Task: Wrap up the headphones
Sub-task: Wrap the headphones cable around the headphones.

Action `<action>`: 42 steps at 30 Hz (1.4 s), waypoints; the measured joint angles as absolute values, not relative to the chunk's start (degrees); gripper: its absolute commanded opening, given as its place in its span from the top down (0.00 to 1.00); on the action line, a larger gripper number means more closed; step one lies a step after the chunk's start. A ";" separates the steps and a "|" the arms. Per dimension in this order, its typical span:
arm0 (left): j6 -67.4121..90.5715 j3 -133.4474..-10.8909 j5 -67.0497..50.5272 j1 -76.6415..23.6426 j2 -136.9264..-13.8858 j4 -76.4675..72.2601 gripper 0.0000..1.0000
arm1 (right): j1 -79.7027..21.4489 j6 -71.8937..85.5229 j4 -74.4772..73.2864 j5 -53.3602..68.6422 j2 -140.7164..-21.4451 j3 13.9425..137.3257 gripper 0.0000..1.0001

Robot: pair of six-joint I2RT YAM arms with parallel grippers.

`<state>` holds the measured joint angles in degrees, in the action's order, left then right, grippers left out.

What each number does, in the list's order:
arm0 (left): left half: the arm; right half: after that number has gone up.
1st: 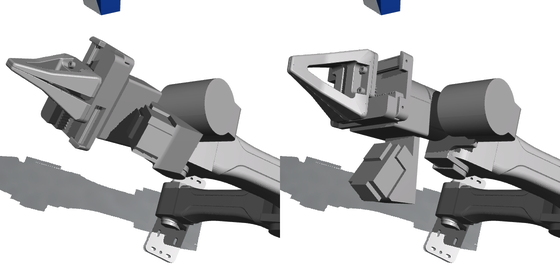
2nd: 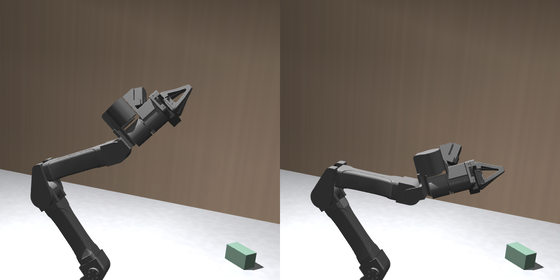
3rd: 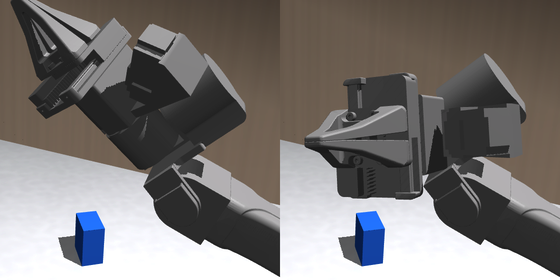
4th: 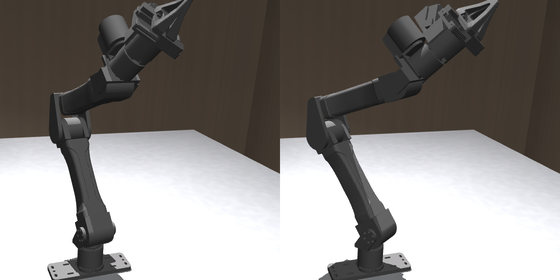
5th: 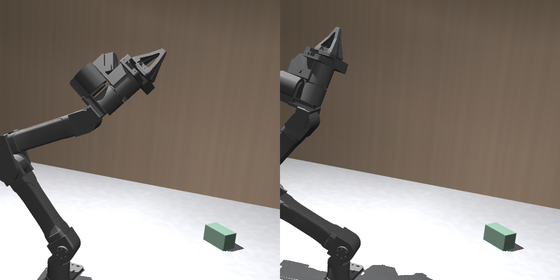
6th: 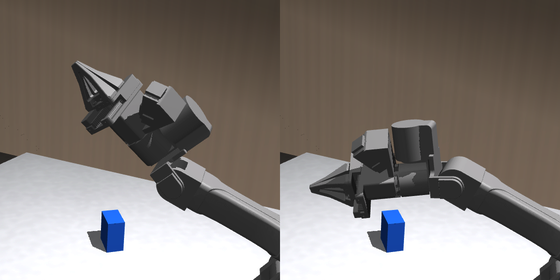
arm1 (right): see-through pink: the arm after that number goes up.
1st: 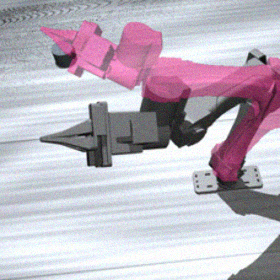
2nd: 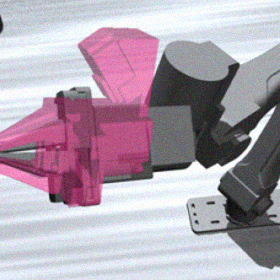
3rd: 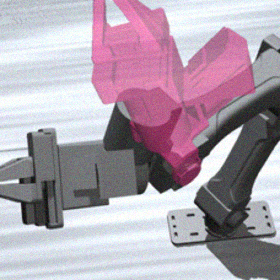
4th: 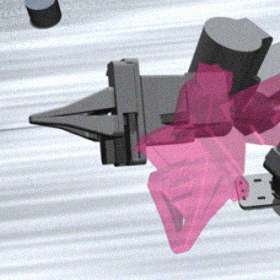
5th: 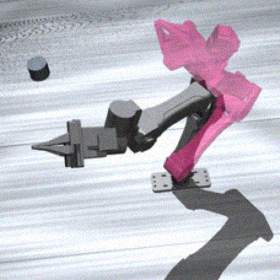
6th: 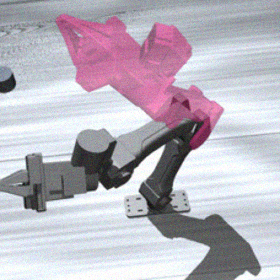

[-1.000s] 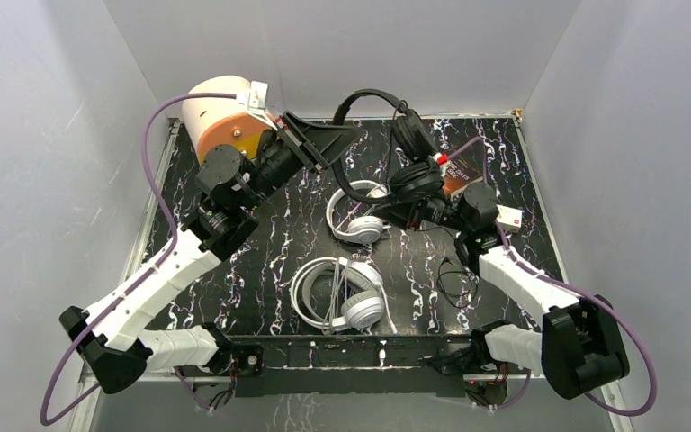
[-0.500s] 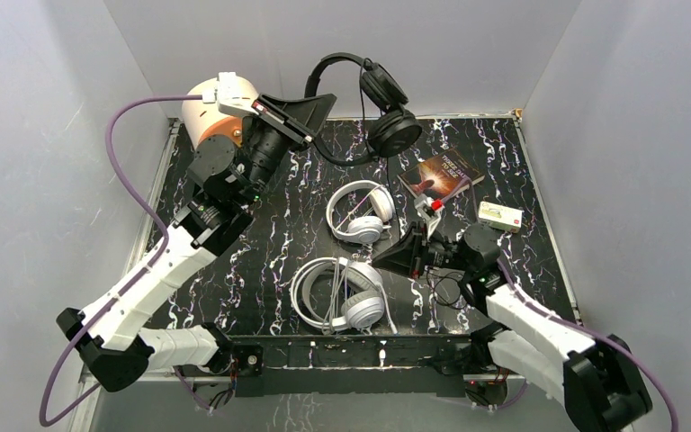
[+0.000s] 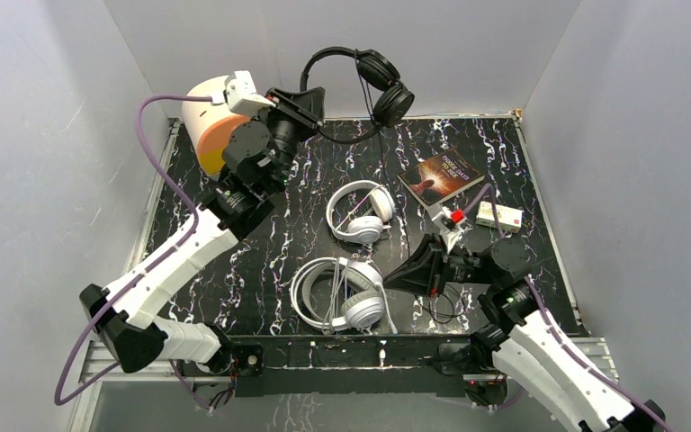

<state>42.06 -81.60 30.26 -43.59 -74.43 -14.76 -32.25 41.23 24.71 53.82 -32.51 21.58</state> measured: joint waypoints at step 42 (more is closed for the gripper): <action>-1.19 -64.77 2.24 -43.44 -66.70 11.57 1.00 | -32.58 -7.03 -45.63 22.72 -68.05 97.03 0.97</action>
<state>-1.19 -64.77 2.24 -43.44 -66.70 11.57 -32.58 -7.03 -45.63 22.72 -68.05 97.03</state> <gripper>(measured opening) 0.046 0.014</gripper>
